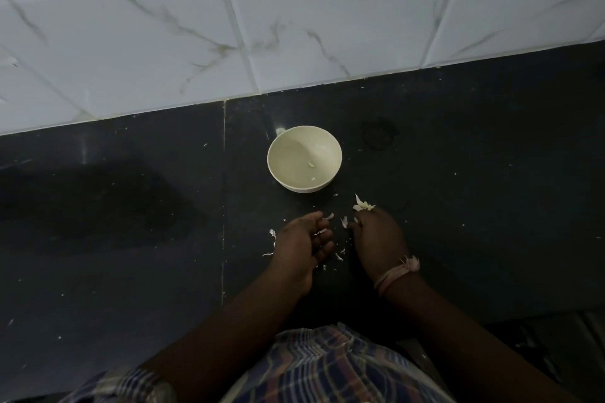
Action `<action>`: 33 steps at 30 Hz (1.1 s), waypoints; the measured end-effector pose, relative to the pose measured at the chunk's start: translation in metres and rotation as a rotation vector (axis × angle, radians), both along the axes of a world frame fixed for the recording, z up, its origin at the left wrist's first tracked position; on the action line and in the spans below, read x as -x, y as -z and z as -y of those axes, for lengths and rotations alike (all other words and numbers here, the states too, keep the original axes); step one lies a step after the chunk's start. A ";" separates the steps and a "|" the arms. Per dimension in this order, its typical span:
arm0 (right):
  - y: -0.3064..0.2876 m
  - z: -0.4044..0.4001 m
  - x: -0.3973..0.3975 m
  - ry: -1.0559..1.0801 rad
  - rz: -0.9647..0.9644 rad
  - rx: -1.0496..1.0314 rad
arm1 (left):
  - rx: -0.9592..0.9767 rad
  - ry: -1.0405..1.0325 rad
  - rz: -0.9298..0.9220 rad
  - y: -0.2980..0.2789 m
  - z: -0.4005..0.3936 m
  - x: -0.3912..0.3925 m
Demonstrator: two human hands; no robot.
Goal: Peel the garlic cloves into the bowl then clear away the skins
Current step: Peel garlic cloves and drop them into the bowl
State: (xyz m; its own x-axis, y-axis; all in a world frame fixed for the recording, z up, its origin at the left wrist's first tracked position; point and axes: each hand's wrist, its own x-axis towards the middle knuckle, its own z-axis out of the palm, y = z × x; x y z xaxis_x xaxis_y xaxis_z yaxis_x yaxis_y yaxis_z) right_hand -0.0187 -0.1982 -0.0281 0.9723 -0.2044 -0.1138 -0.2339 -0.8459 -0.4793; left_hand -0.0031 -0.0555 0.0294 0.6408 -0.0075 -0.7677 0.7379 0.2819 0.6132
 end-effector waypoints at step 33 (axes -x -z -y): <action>-0.062 -0.048 0.006 0.238 0.033 -0.936 | -0.182 0.147 0.495 0.001 -0.039 0.012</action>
State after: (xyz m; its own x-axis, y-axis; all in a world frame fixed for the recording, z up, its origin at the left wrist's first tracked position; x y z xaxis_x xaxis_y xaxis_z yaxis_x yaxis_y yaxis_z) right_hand -0.0248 -0.1506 0.0344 0.9227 -0.2372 -0.3041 -0.3243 -0.0506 -0.9446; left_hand -0.0152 -0.0167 0.0288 0.9281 -0.0198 -0.3717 0.3722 0.0545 0.9265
